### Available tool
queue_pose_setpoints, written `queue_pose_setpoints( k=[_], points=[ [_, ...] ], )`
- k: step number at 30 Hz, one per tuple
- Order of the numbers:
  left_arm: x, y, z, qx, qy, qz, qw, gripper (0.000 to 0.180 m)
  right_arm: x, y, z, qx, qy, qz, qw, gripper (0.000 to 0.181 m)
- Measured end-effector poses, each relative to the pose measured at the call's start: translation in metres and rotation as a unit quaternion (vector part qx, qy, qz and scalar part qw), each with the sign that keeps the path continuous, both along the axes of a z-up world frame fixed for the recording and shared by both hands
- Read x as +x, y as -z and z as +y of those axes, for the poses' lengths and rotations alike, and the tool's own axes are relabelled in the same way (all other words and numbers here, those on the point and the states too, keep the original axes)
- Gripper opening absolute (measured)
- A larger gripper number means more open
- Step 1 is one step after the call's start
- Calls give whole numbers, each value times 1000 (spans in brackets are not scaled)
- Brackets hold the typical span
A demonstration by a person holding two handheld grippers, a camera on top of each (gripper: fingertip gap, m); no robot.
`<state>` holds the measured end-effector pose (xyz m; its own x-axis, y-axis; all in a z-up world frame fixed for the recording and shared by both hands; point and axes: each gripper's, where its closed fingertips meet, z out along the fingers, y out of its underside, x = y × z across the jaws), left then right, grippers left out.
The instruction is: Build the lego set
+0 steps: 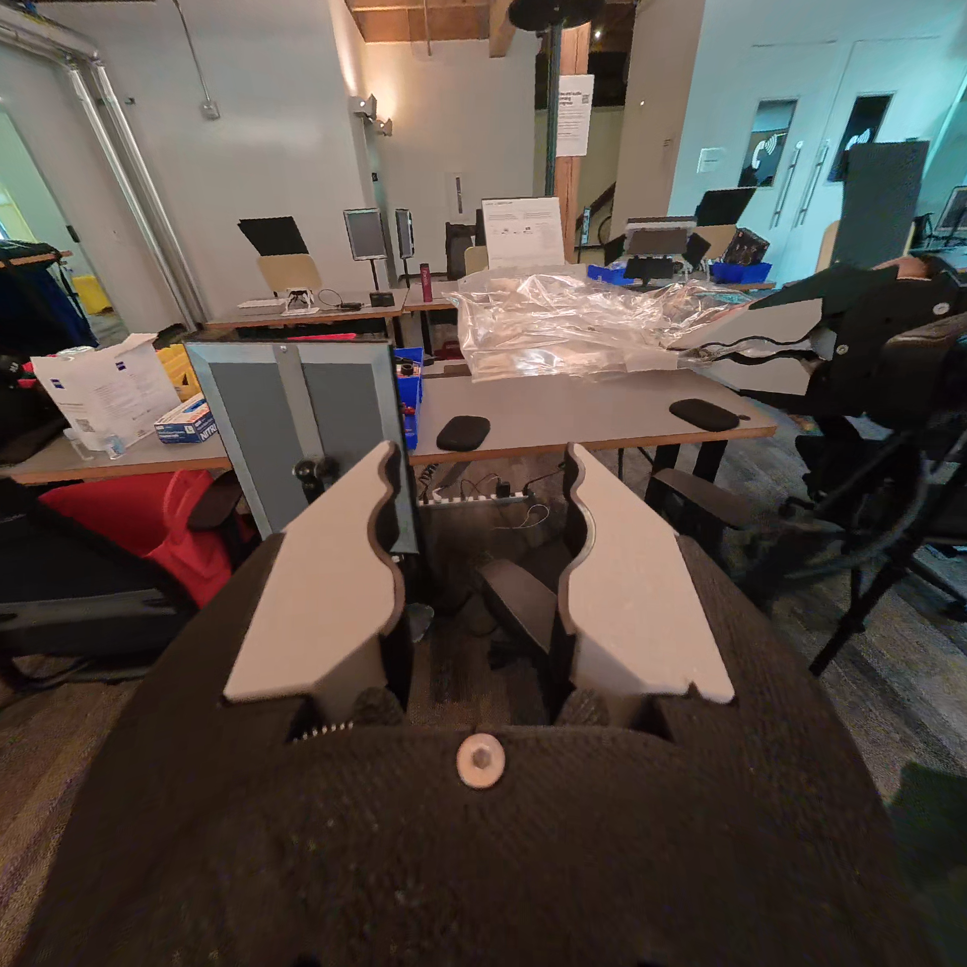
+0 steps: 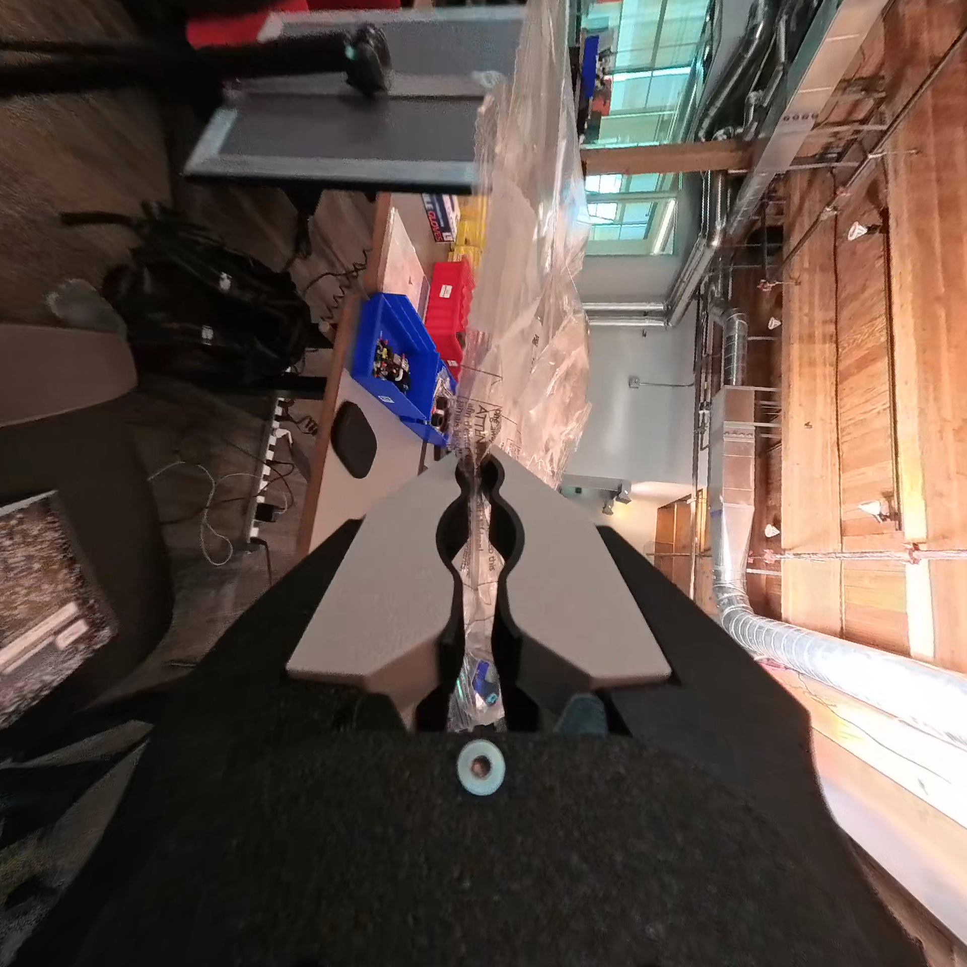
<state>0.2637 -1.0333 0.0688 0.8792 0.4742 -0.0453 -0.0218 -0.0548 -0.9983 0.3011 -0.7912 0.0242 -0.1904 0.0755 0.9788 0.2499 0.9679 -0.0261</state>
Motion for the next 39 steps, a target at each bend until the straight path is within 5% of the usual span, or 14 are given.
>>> queue_pose_setpoints(
  k=[18, 27, 39],
  points=[
    [-298, -2, 87, 28, -15, -26, 999, 60, -259, -17, 128, 39, 34, -1, 999, 0],
    [-470, 5, 89, 18, 92, -15, 996, 60, -380, -16, 115, 33, 124, 0, 992, 0],
    [-675, 25, 122, -93, 278, -19, 956, 63, -492, -34, 98, 25, 299, -18, 954, 0]
  ],
)
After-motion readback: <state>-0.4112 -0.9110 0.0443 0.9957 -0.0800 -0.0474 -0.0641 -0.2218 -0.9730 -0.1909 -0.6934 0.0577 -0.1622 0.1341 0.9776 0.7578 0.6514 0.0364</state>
